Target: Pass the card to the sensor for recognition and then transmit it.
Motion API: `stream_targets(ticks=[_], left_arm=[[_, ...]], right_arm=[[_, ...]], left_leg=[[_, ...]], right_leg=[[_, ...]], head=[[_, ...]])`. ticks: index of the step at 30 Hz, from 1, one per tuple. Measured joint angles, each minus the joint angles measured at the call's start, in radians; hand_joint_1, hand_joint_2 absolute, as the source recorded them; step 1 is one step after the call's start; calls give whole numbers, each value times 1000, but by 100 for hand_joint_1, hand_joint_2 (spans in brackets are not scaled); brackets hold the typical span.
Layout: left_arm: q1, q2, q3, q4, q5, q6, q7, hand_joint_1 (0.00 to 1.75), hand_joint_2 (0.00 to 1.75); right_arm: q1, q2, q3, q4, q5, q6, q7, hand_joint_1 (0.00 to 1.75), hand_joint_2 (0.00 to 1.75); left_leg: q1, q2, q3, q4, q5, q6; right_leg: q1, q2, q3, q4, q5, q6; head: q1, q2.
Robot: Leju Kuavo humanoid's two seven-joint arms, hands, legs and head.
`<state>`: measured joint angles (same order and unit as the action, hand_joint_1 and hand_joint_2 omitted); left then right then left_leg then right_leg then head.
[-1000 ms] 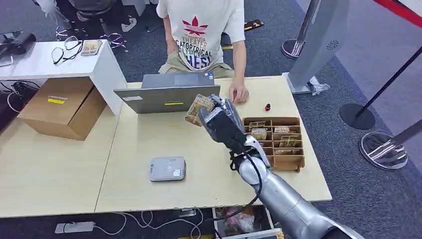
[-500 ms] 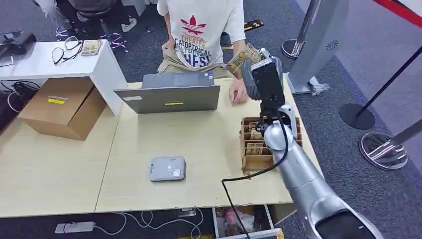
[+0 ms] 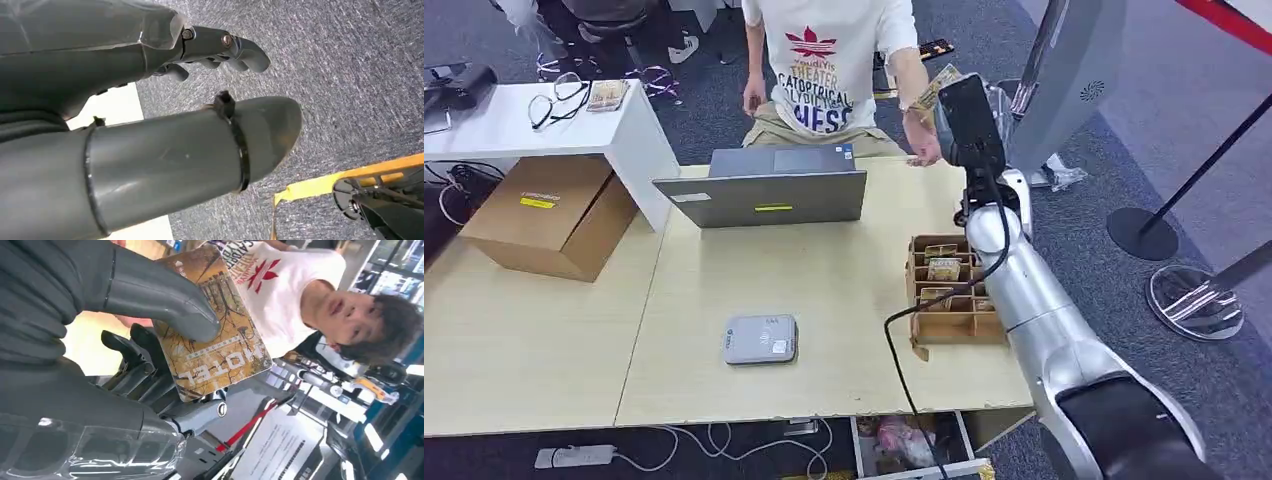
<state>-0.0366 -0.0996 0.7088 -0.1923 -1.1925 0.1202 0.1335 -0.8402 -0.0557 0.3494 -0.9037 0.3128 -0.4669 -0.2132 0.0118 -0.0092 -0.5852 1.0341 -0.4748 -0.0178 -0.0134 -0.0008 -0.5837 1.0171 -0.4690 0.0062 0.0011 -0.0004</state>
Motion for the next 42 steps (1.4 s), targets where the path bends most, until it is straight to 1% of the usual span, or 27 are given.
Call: stream_targets(ticks=[6, 13, 14, 15, 16, 17, 25, 32, 38, 42], left_arm=[[0, -4, 0, 0, -1, 20, 13, 0, 0], [0, -9, 0, 0, -2, 23, 19, 0, 0], [0, -10, 0, 0, -2, 23, 19, 0, 0], [-1, -10, 0, 0, -2, 23, 19, 0, 0], [-1, -11, 0, 0, -2, 23, 19, 0, 0], [-1, -11, 0, 0, -2, 23, 20, 0, 0], [-1, -13, 0, 0, -1, 24, 21, 0, 0], [0, -13, 0, 0, 0, 24, 21, 0, 0], [0, -13, 0, 0, 2, 24, 19, 0, 0], [0, -13, 0, 0, 5, 26, 14, 0, 0]], right_arm=[[-12, 0, -13, 45, 26, 1, 8, 175, 175], [-15, 2, -14, 113, 52, 35, 24, 175, 175], [-15, 4, -14, 124, 55, 35, 24, 169, 175], [-15, 5, -14, 134, 59, 35, 23, 145, 175], [-15, 8, -14, 145, 64, 35, 22, 42, 175], [-15, 10, -14, 156, 66, 36, 21, 0, 175], [-15, 19, -14, 196, 77, 36, 18, 0, 175], [-2, 20, -14, 179, 63, 29, -5, 0, 175], [54, 18, -13, 60, 54, -18, -64, 0, 175], [118, 7, -14, -70, 49, -23, -73, 0, 175]], left_leg=[[0, 0, 0, 0, 0, 0], [0, -1, -1, 0, 0, 0], [0, -1, -1, 0, 0, 0], [0, -1, -1, 0, 0, 0], [0, -1, -1, 0, 0, 0], [0, -1, -1, 0, 0, 0], [0, -1, -1, 0, 0, 0], [0, -1, -1, 0, 1, 0], [0, -1, -1, 0, 1, 0], [0, -1, -1, 0, 1, 0]], right_leg=[[0, 0, 0, 0, 0, 0], [0, -1, 0, 0, 0, 0], [0, -1, 0, 0, 0, 0], [0, -1, 0, 0, 0, 0], [0, -1, 0, 0, 0, 0], [0, -1, 0, 0, 0, 0], [0, -1, 0, 0, 0, 0], [0, 0, 0, 0, 1, 1], [0, 0, -1, 0, 1, 1], [0, 0, -1, 0, 1, 1]], head=[[0, 0], [0, 0], [0, 0], [0, 0], [0, 0], [0, 0], [0, 0], [0, 0], [0, 0], [0, 0]])
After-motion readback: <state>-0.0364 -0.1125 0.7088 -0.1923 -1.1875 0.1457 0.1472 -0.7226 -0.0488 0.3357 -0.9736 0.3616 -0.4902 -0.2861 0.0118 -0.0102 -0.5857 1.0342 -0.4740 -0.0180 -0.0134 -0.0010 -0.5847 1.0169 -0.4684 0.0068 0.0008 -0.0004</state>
